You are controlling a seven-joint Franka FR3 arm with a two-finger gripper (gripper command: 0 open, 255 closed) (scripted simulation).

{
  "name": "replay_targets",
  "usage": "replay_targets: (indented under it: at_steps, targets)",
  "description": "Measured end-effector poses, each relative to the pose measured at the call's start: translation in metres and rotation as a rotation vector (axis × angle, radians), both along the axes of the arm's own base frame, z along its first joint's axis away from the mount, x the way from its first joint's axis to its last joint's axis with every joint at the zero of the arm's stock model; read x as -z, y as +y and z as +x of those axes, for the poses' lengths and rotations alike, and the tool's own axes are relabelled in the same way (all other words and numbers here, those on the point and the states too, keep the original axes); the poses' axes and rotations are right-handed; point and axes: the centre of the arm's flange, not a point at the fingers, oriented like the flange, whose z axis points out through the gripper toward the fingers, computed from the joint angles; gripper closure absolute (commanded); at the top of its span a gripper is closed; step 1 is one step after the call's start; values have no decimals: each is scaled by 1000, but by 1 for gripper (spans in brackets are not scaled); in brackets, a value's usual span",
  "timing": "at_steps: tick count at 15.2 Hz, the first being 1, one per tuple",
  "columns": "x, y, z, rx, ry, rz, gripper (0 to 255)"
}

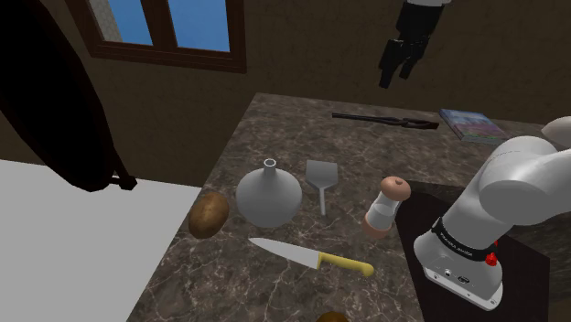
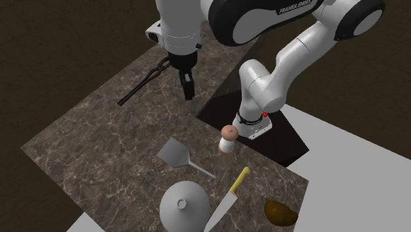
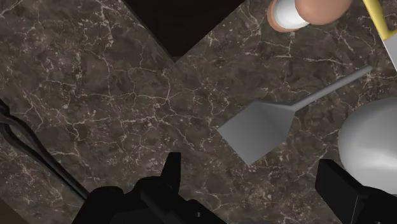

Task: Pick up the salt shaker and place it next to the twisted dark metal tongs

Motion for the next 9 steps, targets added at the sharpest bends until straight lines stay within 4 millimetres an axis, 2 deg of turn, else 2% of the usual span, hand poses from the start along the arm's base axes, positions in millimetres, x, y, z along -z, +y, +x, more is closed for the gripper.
replay_targets:
  at_steps: [2,9]
  targets:
    - [5,3,-4,3,-1,1,0]
    - [65,43,-50,38,-8,12,0]
